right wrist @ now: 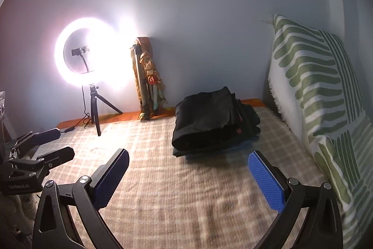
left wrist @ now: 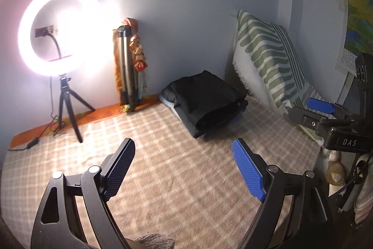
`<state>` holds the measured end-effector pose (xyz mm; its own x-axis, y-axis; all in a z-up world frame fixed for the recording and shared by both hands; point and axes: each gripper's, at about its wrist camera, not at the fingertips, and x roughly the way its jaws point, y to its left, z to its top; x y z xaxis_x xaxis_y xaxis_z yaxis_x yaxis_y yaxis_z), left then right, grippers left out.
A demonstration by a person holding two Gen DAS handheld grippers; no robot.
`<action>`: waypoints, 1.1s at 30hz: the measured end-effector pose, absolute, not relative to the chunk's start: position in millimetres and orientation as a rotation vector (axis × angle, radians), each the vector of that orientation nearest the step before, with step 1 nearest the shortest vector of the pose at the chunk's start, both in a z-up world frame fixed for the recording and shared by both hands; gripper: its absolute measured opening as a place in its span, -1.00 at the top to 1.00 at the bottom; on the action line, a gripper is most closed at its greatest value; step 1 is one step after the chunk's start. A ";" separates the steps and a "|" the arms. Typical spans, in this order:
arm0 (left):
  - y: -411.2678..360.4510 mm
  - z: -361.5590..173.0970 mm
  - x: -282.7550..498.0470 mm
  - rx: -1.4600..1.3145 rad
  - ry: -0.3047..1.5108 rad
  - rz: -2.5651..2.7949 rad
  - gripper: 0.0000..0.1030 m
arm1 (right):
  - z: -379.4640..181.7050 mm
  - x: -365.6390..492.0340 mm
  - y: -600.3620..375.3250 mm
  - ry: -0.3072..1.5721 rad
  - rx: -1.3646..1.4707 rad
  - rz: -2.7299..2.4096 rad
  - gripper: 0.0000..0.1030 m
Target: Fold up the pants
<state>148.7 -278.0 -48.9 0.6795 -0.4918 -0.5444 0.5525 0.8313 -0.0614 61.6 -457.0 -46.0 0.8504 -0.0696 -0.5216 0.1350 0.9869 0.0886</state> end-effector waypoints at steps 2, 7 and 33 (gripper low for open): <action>-273.8 -50.5 137.3 0.115 0.566 -0.577 -0.76 | -50.7 52.4 -452.7 0.546 0.144 -0.110 -0.99; -266.9 -51.3 119.7 0.111 0.544 -0.573 -0.91 | -59.7 37.2 -439.7 0.555 0.139 -0.150 -0.99; -254.7 -51.6 103.4 0.091 0.561 -0.573 -0.92 | -66.2 17.6 -424.2 0.564 0.154 -0.188 -0.99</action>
